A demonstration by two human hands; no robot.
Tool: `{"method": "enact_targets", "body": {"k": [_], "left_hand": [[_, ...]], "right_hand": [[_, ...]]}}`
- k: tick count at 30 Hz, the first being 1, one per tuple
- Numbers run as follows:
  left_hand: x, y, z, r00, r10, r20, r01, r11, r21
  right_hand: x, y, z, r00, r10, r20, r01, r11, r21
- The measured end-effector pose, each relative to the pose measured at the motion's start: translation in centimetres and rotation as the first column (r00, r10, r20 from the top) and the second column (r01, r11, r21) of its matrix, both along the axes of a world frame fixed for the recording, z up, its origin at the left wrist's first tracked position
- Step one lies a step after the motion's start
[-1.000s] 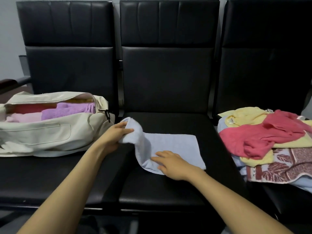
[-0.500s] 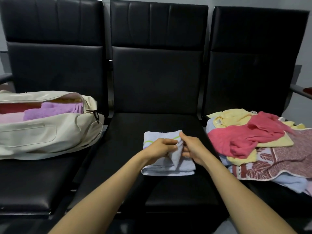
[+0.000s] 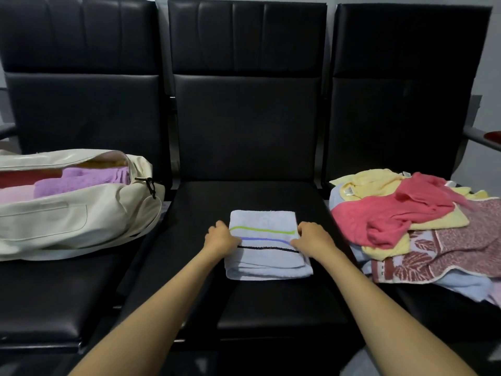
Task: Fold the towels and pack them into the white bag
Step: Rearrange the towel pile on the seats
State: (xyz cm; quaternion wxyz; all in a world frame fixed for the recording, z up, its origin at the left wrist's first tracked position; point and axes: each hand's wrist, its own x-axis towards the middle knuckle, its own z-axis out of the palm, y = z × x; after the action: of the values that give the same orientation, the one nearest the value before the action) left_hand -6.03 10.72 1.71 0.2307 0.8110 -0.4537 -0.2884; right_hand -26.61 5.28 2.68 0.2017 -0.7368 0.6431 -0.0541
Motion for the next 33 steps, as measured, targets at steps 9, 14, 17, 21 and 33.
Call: {"method": "enact_targets", "body": {"k": [9,14,17,21,33], "left_hand": [[0.6,0.3,0.4,0.892,0.031,-0.451,-0.028,1.0,0.015],[1.2,0.8,1.4,0.798,-0.067,-0.599,0.008,0.995,-0.1],[2.2,1.1,2.2,0.753,-0.11,-0.648,-0.066,0.968,-0.241],[2.8,1.8,2.8,0.742,-0.24,-0.626,-0.097,0.885,-0.455],[3.7,4.1,1.9,0.963,-0.193,0.187,0.266,0.776,-0.571]], "right_hand": [[0.5,-0.5,-1.0,0.918,-0.219,0.33,0.126,0.951,0.281],[0.4,-0.6,0.4,0.687,-0.361,0.631,0.05,0.89,0.454],[-0.1,-0.9,1.3,0.3,-0.451,0.84,-0.109,0.859,0.5],[-0.1,-0.8,1.6,0.328,-0.27,0.905,-0.146,0.932,0.331],[0.9,1.9,2.5,0.733,0.264,0.627,-0.169,0.964,-0.208]]}}
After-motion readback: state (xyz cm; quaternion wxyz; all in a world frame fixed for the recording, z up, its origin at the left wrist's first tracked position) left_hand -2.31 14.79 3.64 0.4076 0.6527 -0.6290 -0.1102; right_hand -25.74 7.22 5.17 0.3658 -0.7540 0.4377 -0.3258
